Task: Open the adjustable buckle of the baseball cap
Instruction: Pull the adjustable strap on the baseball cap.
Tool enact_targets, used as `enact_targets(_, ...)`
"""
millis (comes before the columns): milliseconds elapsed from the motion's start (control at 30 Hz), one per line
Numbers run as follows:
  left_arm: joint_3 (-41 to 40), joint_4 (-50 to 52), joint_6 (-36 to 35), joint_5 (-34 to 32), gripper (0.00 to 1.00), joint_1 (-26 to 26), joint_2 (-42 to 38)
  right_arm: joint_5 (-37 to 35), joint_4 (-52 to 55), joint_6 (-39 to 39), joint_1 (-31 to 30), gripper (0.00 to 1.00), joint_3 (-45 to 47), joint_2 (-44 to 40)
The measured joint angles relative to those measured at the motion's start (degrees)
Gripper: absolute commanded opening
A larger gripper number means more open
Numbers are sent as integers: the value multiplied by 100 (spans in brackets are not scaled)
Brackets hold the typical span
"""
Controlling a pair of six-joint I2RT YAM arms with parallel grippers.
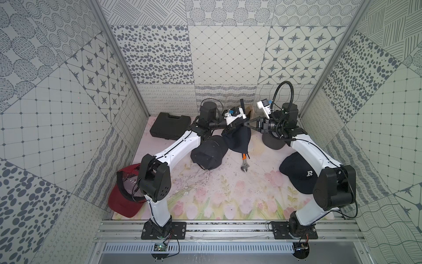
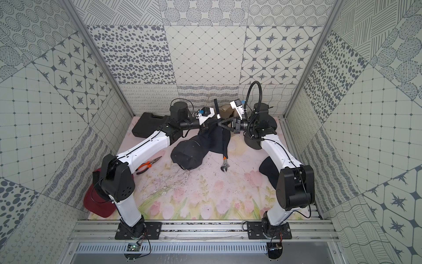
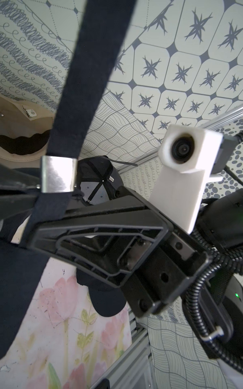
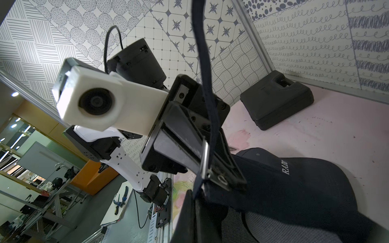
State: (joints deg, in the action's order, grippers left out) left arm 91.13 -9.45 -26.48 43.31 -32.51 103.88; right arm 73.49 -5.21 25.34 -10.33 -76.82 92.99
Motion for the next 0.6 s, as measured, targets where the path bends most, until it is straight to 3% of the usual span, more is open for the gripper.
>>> enact_targets(267,-28,-87,811,-203,0,0,-20,-302,-369,249,0,0,247,-59)
enact_targets(600,675,586,1388,-356,0,-4,13,-577,-181,-46,7,0,450,-466)
